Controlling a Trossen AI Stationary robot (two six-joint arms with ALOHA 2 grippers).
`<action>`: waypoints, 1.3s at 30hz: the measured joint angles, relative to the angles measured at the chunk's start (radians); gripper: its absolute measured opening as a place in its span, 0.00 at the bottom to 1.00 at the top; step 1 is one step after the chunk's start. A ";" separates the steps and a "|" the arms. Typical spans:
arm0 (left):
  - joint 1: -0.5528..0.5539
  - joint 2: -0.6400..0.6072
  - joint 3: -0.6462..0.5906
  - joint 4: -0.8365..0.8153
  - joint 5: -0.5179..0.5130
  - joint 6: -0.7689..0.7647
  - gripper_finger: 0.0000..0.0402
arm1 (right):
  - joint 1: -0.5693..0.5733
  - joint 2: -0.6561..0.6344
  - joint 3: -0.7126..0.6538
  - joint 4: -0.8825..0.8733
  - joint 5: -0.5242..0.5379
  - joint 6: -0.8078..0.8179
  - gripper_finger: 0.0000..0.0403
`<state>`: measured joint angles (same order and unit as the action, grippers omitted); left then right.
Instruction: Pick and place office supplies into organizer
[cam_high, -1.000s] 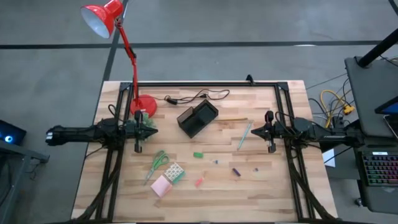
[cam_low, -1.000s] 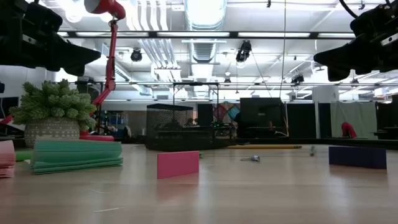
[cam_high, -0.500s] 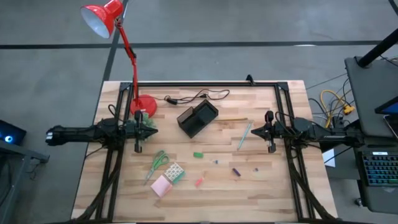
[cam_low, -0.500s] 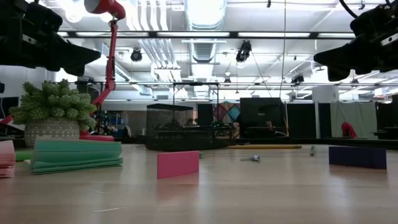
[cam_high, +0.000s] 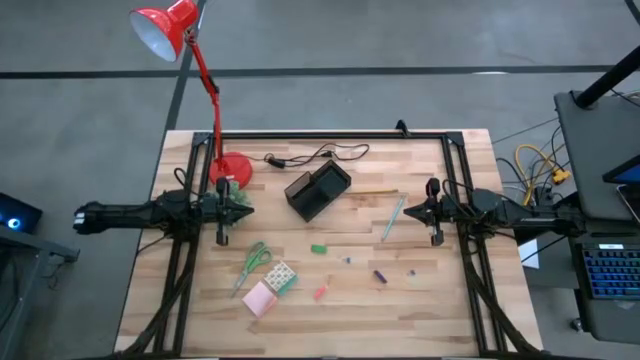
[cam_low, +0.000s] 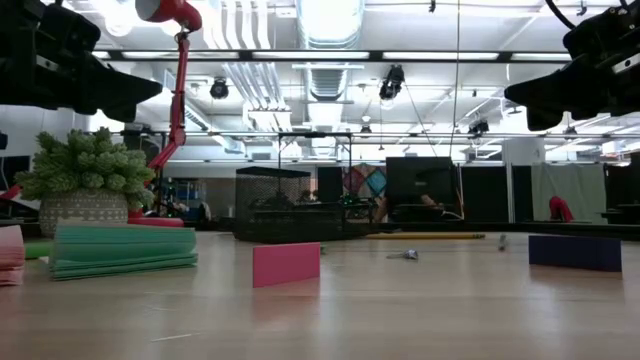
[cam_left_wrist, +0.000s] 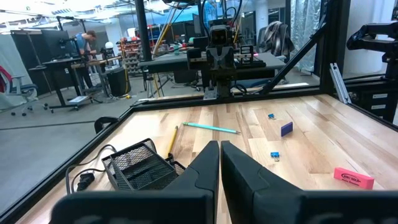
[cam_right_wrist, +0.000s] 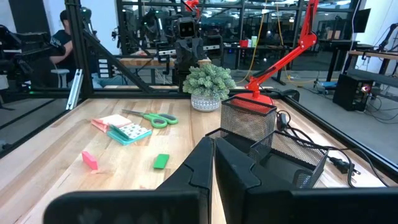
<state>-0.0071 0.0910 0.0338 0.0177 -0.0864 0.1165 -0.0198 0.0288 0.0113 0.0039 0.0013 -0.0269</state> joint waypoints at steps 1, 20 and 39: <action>0.000 0.000 0.000 0.000 0.000 0.000 0.00 | 0.000 0.000 0.000 0.000 0.000 0.000 0.02; -0.001 0.000 0.000 0.000 0.000 0.000 0.00 | 0.000 0.000 0.000 0.000 0.000 0.000 0.02; 0.000 0.000 0.000 0.000 0.000 0.046 0.00 | 0.000 0.000 0.000 0.000 0.000 0.000 0.02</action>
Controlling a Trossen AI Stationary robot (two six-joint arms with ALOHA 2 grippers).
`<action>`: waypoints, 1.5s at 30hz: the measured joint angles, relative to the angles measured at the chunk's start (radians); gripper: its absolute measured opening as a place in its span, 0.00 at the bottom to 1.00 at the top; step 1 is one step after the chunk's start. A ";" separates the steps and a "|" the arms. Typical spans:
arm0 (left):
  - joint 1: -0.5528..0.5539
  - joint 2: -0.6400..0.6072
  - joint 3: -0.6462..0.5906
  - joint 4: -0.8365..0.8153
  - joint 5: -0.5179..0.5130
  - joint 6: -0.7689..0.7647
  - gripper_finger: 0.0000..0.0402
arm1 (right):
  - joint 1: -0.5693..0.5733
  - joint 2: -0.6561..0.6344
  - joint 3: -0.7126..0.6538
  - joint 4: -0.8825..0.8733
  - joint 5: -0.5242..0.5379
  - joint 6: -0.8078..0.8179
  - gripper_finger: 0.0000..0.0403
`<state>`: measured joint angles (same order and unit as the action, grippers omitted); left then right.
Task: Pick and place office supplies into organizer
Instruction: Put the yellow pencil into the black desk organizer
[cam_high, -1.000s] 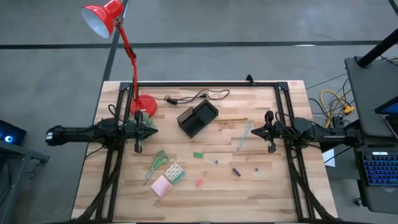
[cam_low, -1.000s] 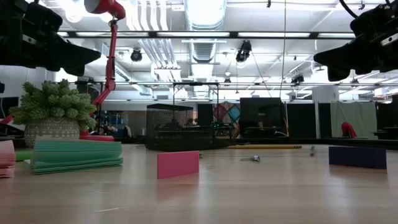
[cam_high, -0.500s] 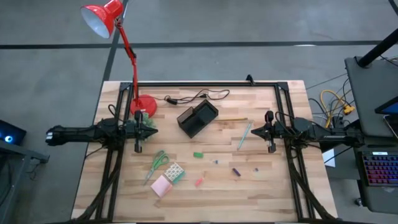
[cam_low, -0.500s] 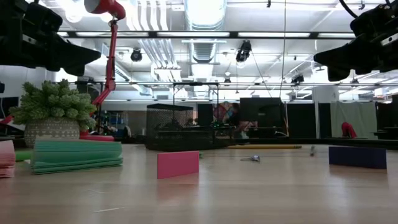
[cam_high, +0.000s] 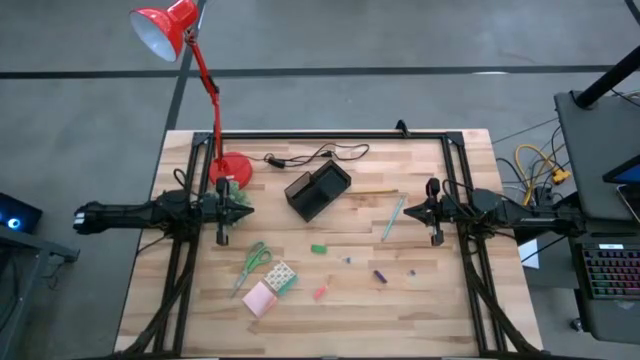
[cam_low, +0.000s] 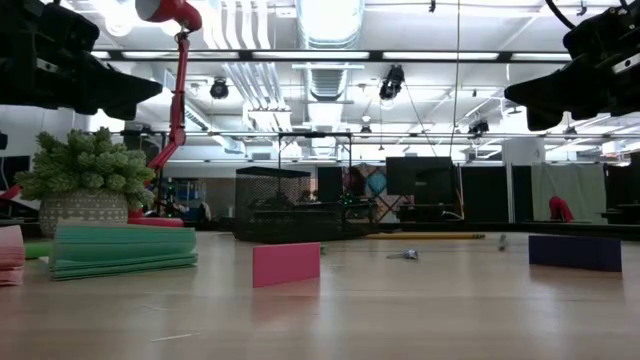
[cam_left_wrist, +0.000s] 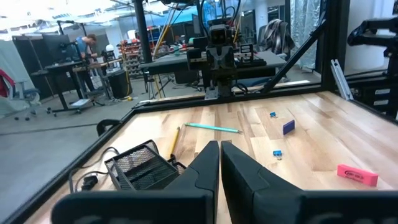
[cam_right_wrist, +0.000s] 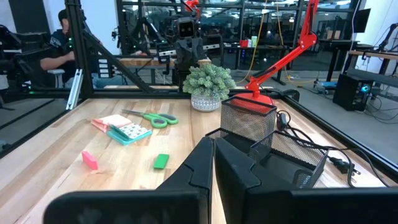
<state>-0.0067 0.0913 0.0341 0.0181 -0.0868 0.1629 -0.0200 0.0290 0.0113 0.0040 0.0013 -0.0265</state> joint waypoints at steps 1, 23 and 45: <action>0.000 0.000 0.000 0.000 0.000 0.005 0.00 | 0.000 0.000 0.000 0.000 0.000 0.000 0.02; 0.000 0.000 0.000 0.012 0.000 0.005 0.00 | 0.000 0.000 0.000 0.132 0.000 -0.168 0.02; 0.000 0.211 -0.002 0.280 -0.092 0.006 0.23 | 0.000 0.141 0.000 0.316 0.202 -0.195 0.45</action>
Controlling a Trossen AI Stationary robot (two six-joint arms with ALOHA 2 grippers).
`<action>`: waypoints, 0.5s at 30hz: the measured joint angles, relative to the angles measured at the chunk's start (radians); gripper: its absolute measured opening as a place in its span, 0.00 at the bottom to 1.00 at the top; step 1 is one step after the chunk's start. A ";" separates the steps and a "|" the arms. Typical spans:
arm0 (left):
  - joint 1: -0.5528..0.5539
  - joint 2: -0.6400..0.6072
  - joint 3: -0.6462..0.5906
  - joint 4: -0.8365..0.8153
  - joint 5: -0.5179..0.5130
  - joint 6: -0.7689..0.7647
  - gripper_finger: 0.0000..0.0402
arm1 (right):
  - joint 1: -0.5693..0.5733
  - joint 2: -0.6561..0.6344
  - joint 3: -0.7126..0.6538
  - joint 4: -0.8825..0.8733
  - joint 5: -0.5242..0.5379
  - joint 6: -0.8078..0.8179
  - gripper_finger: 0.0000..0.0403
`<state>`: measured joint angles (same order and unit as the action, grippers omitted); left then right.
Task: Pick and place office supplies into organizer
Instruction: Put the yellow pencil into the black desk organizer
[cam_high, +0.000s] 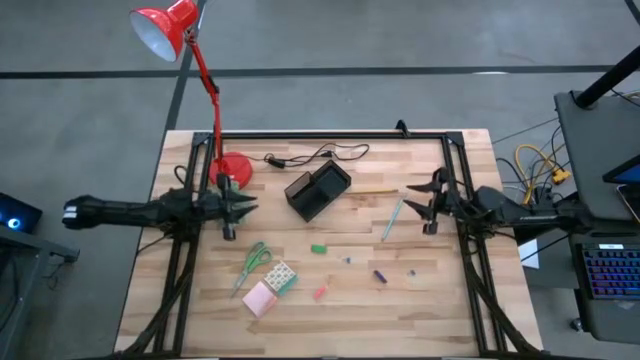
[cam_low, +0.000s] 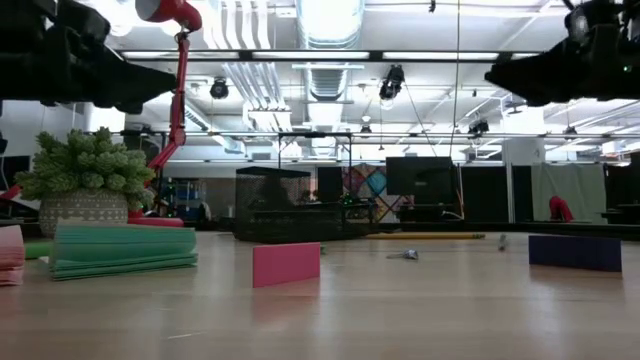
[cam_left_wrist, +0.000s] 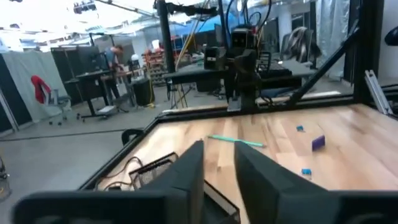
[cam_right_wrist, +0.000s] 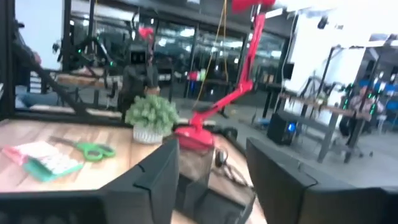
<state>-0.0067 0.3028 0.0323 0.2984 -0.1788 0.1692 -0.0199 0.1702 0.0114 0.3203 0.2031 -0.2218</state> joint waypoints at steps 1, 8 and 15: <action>0.000 0.015 0.000 0.022 0.000 0.001 0.25 | 0.000 0.009 0.000 0.032 0.000 0.000 0.47; 0.000 0.099 0.001 0.267 -0.003 0.076 0.35 | 0.000 0.073 0.117 -0.062 0.000 0.064 0.48; 0.000 0.143 0.004 0.330 -0.003 0.094 0.35 | 0.000 0.226 0.218 -0.066 0.077 0.134 0.47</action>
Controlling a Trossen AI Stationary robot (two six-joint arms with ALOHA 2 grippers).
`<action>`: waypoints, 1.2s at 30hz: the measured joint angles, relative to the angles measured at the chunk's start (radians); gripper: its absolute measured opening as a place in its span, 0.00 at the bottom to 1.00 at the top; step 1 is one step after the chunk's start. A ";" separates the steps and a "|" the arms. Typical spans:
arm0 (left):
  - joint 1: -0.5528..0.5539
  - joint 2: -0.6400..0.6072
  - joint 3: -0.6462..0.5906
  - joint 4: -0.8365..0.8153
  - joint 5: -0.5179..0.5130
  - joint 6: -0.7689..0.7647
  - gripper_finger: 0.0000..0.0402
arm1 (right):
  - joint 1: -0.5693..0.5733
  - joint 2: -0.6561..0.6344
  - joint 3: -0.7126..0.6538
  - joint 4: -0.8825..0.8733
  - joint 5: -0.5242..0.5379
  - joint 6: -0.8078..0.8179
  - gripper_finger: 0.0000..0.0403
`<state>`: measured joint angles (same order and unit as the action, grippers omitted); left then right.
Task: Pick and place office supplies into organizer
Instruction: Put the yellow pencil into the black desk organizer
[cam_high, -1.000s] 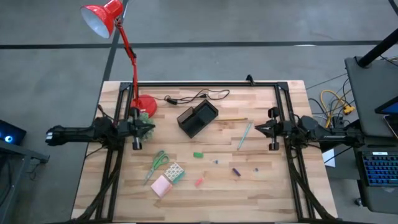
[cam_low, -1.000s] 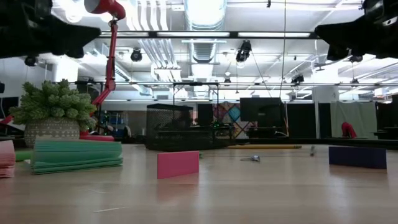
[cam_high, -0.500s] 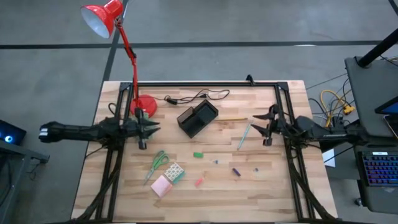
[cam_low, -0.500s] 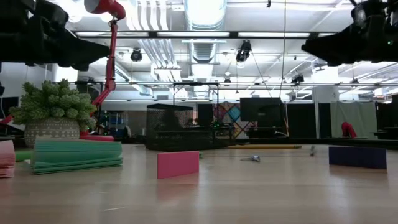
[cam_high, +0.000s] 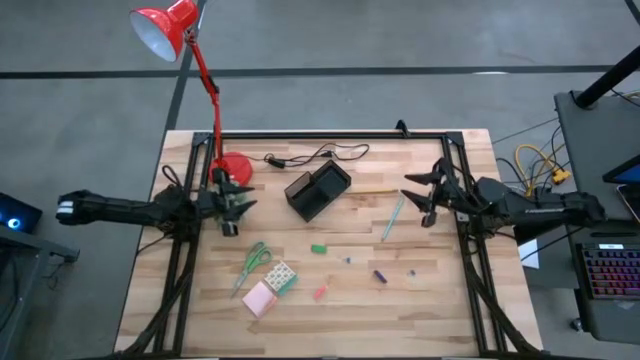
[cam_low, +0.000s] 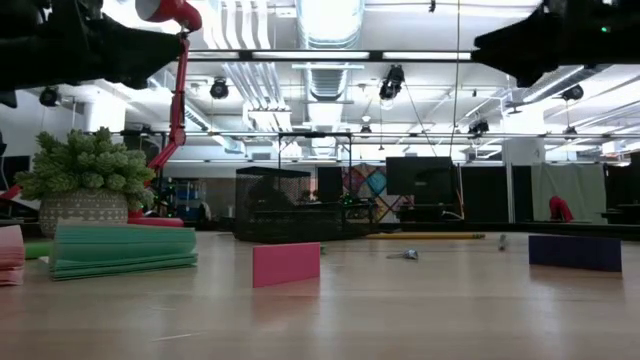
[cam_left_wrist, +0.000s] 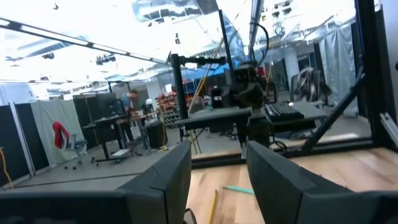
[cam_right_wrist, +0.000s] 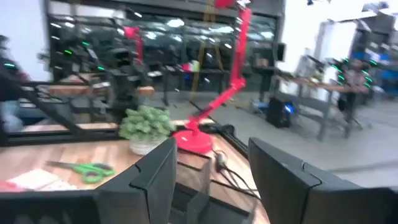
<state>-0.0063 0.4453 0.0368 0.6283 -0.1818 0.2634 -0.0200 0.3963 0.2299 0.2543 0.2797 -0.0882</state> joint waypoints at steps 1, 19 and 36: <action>0.000 0.003 0.000 0.000 0.000 0.004 0.35 | 0.000 0.031 0.021 0.002 0.017 0.006 0.47; 0.000 0.043 0.000 -0.008 -0.007 0.005 0.35 | -0.024 0.779 0.641 -0.779 0.185 -0.092 0.46; 0.000 0.038 0.000 0.075 -0.007 0.006 0.35 | -0.325 0.917 0.764 -0.969 -0.202 -0.217 0.46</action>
<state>-0.0063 0.4837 0.0368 0.7033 -0.1890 0.2691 -0.3454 1.3129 0.9943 -0.7151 0.0774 -0.3052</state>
